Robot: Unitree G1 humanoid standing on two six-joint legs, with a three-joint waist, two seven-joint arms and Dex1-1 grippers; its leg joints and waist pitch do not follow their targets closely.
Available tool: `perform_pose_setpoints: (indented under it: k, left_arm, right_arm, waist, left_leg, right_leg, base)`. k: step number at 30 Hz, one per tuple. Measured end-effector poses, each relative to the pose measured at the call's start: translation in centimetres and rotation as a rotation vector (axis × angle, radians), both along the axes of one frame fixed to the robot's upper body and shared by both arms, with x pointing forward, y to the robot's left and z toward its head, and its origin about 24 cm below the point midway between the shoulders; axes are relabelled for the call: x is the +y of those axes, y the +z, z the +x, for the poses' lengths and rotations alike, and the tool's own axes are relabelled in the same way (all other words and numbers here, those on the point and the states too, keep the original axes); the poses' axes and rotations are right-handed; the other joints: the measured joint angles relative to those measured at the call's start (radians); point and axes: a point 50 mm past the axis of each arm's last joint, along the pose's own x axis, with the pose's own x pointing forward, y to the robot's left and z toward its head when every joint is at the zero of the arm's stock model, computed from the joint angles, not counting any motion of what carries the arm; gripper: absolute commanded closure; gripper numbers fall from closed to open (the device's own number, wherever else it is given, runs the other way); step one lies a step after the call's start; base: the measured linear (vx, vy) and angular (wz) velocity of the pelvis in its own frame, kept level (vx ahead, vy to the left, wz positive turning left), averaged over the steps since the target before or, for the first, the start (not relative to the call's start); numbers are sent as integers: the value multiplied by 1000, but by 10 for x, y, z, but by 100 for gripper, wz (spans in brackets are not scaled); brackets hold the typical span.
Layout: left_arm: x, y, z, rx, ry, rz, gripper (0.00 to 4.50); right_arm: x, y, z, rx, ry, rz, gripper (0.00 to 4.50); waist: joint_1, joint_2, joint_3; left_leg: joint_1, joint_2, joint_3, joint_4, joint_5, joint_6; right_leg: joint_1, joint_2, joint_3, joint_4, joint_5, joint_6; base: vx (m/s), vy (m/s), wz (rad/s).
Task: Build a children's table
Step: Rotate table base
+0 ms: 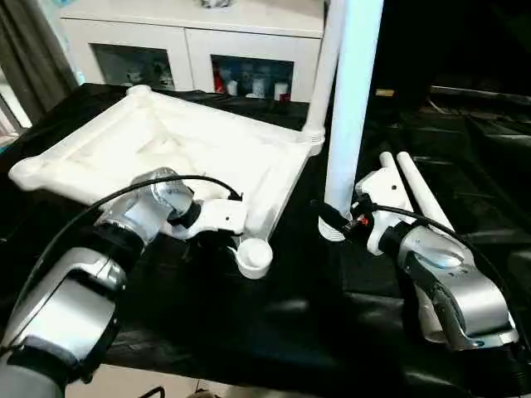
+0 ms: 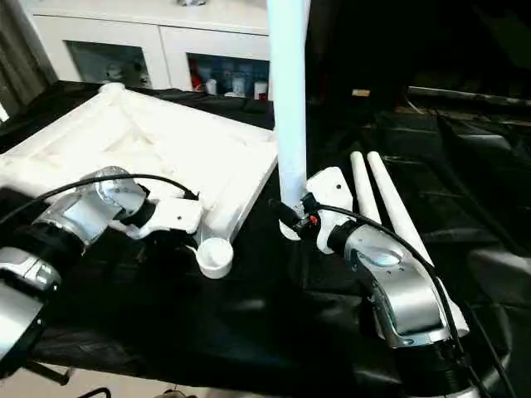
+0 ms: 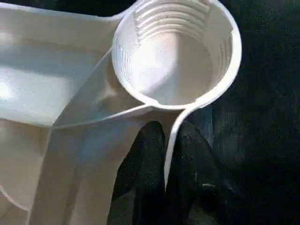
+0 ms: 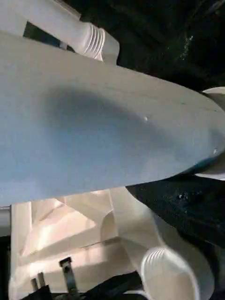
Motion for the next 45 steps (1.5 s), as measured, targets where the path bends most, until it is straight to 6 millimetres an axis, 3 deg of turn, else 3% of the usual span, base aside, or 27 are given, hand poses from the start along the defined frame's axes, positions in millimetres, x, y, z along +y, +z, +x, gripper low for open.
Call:
perform_pose_setpoints:
  k: [7,13,22,24,32,45]
  left_arm:
    - [-24,-14,-7,61,219,-204,441]
    - [-26,-20,-7,-28,391,-293,449]
    - [-30,-24,-20,-87,386,-358,449]
    - [-31,-24,-21,-100,380,-365,403]
    - [-22,-22,-27,-82,379,-366,334]
    - [3,-15,-26,-67,386,-358,334]
  right_arm:
    - [5,-1,0,2,-6,25,259]
    - [8,-2,0,25,-33,71,259]
    - [3,-6,2,89,-103,125,259]
    - [2,-5,2,87,-108,125,259]
    - [0,-5,2,96,-102,114,259]
    - [4,-7,0,110,-39,94,259]
  waist:
    - [-11,2,0]
    - [-21,3,0]
    - [-13,2,1]
    - [-10,1,1]
    - [-5,-5,5]
    - [3,-10,6]
  left_leg:
    - [6,1,3,1,1,-3]
    - [5,4,3,1,2,-3]
    - [1,4,4,1,2,-3]
    - [0,4,4,1,2,-3]
    - [-2,4,5,1,2,-3]
    - [-2,5,6,1,2,-4]
  right_leg:
    - [2,-1,0,0,3,-3]
    - [0,0,-1,1,7,-1]
    - [-4,0,-1,-1,6,-1]
    - [-5,0,-1,-1,6,0]
    - [-8,0,-1,-1,6,0]
    - [-8,0,0,0,6,0]
  base:
    - [0,0,0]
    - [0,0,0]
    - [0,0,0]
    - [0,0,0]
    - [0,0,0]
    - [0,0,0]
